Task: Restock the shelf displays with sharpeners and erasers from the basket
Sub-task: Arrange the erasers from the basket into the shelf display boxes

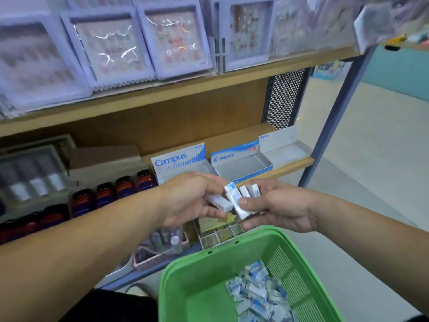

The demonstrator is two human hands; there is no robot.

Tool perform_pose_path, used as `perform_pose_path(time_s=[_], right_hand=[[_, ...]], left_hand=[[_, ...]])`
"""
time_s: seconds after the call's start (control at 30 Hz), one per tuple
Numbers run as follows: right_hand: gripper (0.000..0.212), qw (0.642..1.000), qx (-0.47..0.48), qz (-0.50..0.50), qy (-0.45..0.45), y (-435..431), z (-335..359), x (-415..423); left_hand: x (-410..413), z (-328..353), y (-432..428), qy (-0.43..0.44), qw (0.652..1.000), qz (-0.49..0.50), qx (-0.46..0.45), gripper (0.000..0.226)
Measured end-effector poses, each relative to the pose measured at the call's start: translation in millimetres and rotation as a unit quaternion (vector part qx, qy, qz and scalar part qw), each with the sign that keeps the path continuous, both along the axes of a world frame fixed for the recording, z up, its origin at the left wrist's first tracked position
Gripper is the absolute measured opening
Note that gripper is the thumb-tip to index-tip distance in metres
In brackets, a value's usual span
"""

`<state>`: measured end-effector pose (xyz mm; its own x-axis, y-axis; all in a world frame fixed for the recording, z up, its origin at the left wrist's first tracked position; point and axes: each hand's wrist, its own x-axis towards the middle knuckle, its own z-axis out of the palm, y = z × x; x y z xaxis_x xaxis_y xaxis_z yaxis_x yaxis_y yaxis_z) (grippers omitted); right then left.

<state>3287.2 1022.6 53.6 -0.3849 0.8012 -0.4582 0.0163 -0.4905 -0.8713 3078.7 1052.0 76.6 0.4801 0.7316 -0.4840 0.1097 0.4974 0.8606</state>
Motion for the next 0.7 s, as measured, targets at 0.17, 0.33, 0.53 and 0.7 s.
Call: perform_pose_path(time_s=[0.17, 0.33, 0.53, 0.7], right_hand=[[0.048, 1.000, 0.001, -0.008, 0.020, 10.8, -3.7, -8.9], [0.034, 0.999, 0.005, -0.035, 0.027, 24.3, -19.4, -8.8], [0.025, 0.994, 0.003, -0.096, 0.047, 43.9, -31.1, -10.5], [0.018, 0.986, 0.011, -0.149, 0.067, 52.6, -29.0, -13.4]], left_hand=[[-8.6, -4.9, 16.2, 0.019, 1.000, -0.021, 0.002, 0.037], [-9.9, -20.8, 31.2, 0.018, 0.999, -0.027, 0.001, 0.028], [-4.6, -33.4, 38.4, 0.033, 0.998, 0.028, 0.046, 0.025], [-14.5, -34.7, 44.8, 0.072, 0.996, 0.002, 0.053, 0.026]])
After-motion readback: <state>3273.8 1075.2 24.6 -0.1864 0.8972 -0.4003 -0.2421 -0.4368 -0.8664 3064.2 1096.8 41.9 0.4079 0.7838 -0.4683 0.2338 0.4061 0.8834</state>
